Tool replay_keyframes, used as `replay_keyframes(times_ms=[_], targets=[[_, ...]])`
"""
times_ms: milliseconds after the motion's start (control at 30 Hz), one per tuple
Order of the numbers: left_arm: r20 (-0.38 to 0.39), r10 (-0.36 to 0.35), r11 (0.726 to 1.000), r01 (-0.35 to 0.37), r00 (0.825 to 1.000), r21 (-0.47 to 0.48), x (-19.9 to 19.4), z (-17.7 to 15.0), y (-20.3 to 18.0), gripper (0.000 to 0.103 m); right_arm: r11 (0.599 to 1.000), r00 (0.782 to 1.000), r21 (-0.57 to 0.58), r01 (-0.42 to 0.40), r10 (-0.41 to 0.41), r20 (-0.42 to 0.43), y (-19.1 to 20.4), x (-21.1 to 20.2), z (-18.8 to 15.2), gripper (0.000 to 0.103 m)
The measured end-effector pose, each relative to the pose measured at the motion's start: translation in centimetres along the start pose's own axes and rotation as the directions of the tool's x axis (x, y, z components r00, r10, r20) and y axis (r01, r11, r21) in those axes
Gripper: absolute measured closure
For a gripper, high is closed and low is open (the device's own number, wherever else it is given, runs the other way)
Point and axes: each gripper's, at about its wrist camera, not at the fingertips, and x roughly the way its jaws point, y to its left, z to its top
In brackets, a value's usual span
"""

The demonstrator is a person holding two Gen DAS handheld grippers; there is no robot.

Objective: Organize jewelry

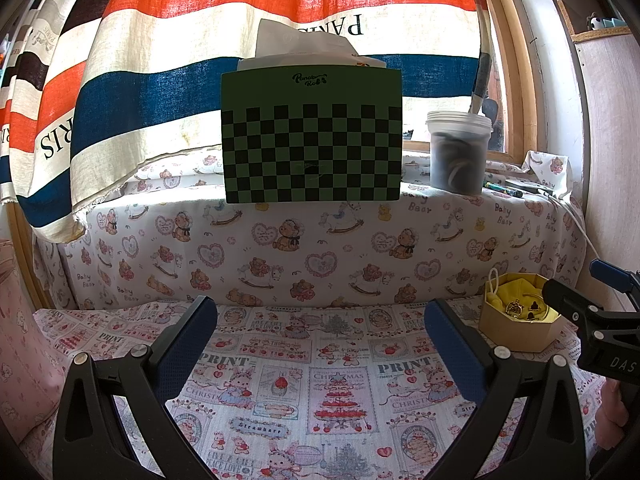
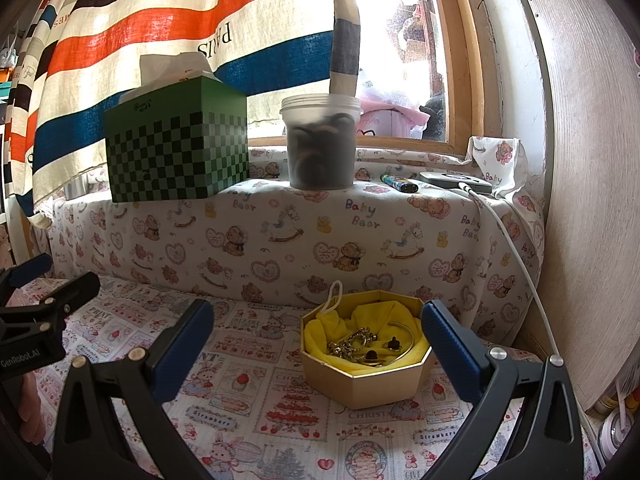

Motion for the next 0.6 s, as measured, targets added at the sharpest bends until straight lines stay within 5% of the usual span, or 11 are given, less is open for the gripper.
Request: replay_keyframes(times_ms=[600], targets=[[-0.001,-0.004,1.000,0.004,1.000,0.001,-0.01,0.00,0.01,0.000,1.000,1.000,0.000,-0.001,0.001,-0.001,-0.03,0.01,0.02,0.000]])
